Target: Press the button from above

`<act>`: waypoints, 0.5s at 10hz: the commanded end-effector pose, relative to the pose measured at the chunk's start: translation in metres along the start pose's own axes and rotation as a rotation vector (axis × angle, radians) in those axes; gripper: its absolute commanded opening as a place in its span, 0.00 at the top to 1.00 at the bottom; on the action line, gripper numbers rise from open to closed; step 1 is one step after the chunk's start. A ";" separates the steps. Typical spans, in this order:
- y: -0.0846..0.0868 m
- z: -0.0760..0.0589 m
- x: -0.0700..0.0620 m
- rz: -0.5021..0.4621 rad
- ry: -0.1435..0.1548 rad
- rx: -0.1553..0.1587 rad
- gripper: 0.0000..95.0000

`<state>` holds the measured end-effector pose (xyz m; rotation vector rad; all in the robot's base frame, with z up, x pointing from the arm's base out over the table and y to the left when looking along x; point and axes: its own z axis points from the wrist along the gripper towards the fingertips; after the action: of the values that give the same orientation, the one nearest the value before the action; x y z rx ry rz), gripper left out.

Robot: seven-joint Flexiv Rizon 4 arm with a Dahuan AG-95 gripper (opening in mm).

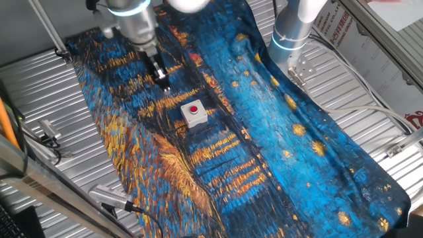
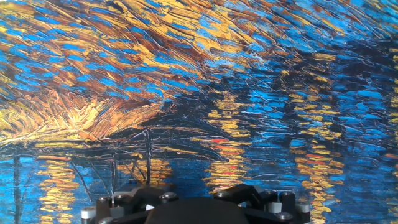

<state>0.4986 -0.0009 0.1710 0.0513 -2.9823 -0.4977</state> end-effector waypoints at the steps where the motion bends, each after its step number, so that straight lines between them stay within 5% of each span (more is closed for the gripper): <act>1: 0.001 0.001 -0.002 0.029 0.034 -0.277 1.00; 5: 0.001 0.001 -0.002 0.017 0.031 -0.279 1.00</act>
<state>0.4993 -0.0004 0.1703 0.0078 -2.8456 -0.9097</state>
